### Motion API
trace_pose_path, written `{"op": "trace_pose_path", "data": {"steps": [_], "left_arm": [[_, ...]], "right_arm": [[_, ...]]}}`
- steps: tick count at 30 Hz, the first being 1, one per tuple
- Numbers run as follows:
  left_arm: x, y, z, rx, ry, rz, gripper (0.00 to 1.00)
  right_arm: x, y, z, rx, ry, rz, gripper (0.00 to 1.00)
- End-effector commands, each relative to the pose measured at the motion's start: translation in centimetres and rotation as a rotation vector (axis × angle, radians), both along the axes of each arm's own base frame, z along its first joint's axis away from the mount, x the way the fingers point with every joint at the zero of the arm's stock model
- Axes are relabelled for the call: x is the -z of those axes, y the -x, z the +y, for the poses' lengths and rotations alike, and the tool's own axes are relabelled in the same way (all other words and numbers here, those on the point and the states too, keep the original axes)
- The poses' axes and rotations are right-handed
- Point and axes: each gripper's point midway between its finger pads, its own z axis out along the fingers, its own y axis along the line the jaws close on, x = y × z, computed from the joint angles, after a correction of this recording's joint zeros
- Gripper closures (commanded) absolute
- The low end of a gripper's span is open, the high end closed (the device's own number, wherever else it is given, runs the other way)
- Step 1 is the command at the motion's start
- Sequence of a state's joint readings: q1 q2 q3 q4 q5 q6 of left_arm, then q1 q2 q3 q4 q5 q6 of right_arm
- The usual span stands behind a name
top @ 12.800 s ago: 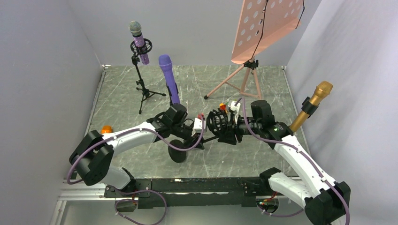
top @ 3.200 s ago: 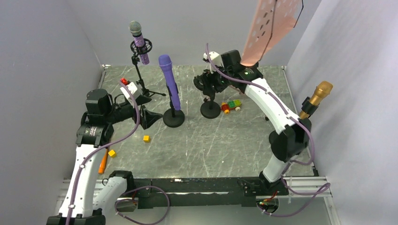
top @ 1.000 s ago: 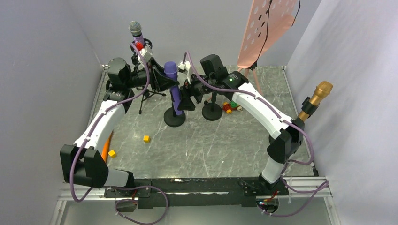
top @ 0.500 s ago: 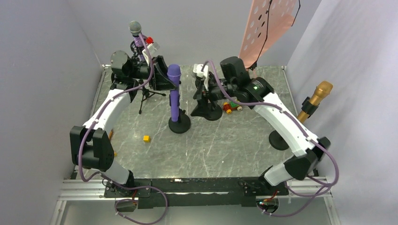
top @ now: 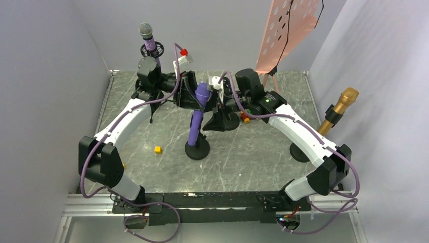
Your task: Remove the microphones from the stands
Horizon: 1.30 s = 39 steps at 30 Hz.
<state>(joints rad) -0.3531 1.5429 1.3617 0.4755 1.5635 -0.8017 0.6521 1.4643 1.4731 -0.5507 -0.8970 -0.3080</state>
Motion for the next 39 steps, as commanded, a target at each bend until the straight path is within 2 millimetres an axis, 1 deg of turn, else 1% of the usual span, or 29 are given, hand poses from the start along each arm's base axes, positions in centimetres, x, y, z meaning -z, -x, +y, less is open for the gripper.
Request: {"op": "trace_pose_path", "data": {"steps": [1, 4, 5, 7, 9, 10, 12, 15, 17, 18, 20, 22, 23, 25, 30, 31, 33, 35, 36, 39], "left_arm": [[0.3, 4.6, 2.3, 0.198, -0.03, -0.115, 0.63], [0.7, 4.5, 2.3, 0.192, -0.021, -0.132, 0.53], [0.7, 4.3, 2.3, 0.178, -0.017, -0.135, 0.49], [0.3, 3.4, 2.1, 0.115, -0.002, -0.127, 0.38], [0.0, 2.9, 2.2, 0.083, 0.006, -0.124, 0.19], [-0.1, 2.7, 2.4, 0.069, 0.008, -0.121, 0.13], [-0.3, 2.6, 2.6, 0.04, 0.014, -0.111, 0.09], [-0.5, 2.4, 2.8, -0.012, 0.02, -0.097, 0.07], [-0.5, 1.7, 3.0, -0.066, 0.026, -0.091, 0.05], [-0.5, 1.2, 3.2, -0.107, 0.031, -0.095, 0.01], [-0.9, -0.5, 3.6, -0.243, 0.043, -0.168, 0.01], [-0.1, -2.7, 4.1, -0.429, -0.054, -0.259, 0.01], [0.4, -2.8, 4.4, -0.456, -0.097, -0.273, 0.01], [0.5, -2.3, 5.1, -0.467, -0.116, -0.266, 0.01], [0.2, 1.0, 6.3, -0.49, -0.117, -0.341, 0.01], [0.2, 1.5, 6.5, -0.511, -0.124, -0.349, 0.01], [0.6, 1.8, 6.8, -0.587, -0.171, -0.375, 0.01], [0.8, 1.3, 7.5, -0.709, -0.218, -0.424, 0.01], [0.9, 1.0, 7.8, -0.757, -0.228, -0.43, 0.04], [1.7, -0.9, 9.0, -0.898, -0.277, -0.369, 0.13]], "right_arm": [[-2.3, 0.3, 1.2, -0.084, -0.127, -0.076, 0.15], [-1.7, 0.4, 1.3, -0.079, -0.134, -0.042, 0.15], [-1.7, 0.3, 1.4, -0.077, -0.142, -0.041, 0.16], [-1.5, 0.0, 1.5, -0.065, -0.144, -0.04, 0.16], [-1.4, -0.3, 1.6, -0.048, -0.144, -0.034, 0.17], [-1.4, -0.4, 1.6, -0.043, -0.147, -0.032, 0.17], [-1.4, -0.4, 1.6, -0.038, -0.153, -0.028, 0.17], [-1.4, -0.5, 1.7, -0.033, -0.156, -0.025, 0.17], [-1.4, -0.6, 1.7, -0.03, -0.156, -0.028, 0.17], [-1.4, -0.6, 1.7, -0.029, -0.157, -0.028, 0.17], [-1.4, -0.7, 1.7, -0.027, -0.156, -0.027, 0.17], [-1.4, -0.7, 1.7, -0.023, -0.156, -0.025, 0.17], [-1.4, -0.7, 1.7, -0.02, -0.155, -0.023, 0.17], [-1.4, -0.8, 1.7, -0.014, -0.154, -0.022, 0.17], [-1.5, -1.0, 1.5, 0.0, -0.154, -0.031, 0.17], [-1.5, -1.1, 1.4, 0.005, -0.155, -0.034, 0.17], [-1.6, -1.4, 1.4, 0.018, -0.155, -0.047, 0.17], [-1.3, -1.9, 1.4, 0.044, -0.15, -0.058, 0.17], [-1.3, -2.1, 1.4, 0.058, -0.149, -0.062, 0.17], [-1.1, -2.7, 1.4, 0.099, -0.149, -0.051, 0.18]]}}
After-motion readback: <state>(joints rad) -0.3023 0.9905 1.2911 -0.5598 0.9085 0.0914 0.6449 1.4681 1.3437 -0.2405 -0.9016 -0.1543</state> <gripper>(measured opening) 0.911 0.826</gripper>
